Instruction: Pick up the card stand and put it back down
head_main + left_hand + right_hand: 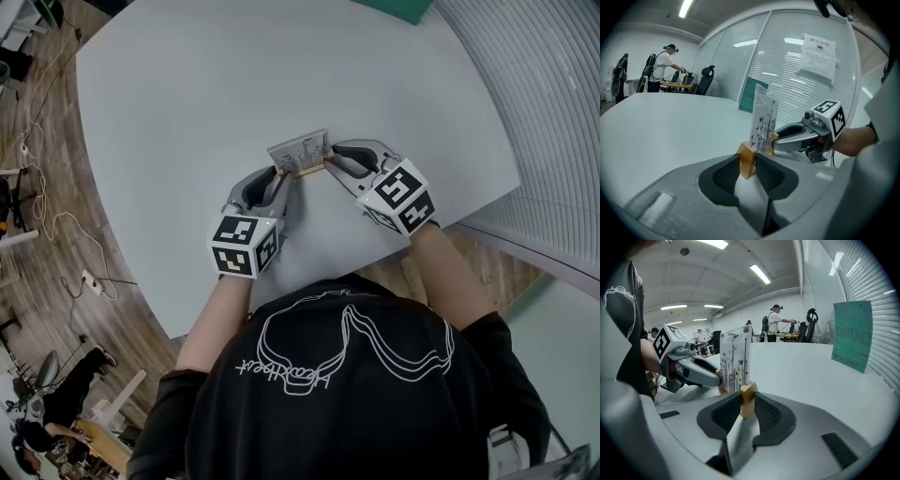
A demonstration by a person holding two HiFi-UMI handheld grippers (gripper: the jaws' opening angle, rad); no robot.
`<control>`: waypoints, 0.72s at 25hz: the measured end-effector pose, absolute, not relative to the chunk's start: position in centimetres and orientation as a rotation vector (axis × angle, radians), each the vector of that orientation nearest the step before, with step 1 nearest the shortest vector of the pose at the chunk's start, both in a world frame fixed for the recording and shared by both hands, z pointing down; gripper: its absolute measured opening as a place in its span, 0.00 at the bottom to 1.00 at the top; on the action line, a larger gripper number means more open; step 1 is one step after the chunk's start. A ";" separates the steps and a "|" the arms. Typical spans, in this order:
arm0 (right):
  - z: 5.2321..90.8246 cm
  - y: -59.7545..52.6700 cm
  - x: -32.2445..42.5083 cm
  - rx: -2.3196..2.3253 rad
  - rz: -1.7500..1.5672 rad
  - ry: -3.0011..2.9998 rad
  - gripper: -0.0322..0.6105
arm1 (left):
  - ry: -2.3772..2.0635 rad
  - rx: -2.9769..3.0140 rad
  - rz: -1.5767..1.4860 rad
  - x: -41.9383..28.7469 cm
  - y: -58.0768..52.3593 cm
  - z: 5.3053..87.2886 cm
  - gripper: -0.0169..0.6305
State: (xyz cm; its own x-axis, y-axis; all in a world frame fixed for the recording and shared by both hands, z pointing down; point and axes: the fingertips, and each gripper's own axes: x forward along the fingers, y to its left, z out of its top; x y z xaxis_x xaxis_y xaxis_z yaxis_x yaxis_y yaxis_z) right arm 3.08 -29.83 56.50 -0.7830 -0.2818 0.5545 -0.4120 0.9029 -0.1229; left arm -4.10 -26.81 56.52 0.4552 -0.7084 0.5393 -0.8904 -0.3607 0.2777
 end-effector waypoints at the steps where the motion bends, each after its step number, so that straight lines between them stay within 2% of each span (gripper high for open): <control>1: 56.4 -29.8 3.2 0.497 0.320 -2.521 0.20 | -1.332 2.169 0.447 -4.0 -26.8 56.4 0.20; 18: 55.1 -29.8 3.4 0.571 0.321 -2.529 0.19 | -1.317 2.181 0.440 -4.0 -27.2 55.5 0.18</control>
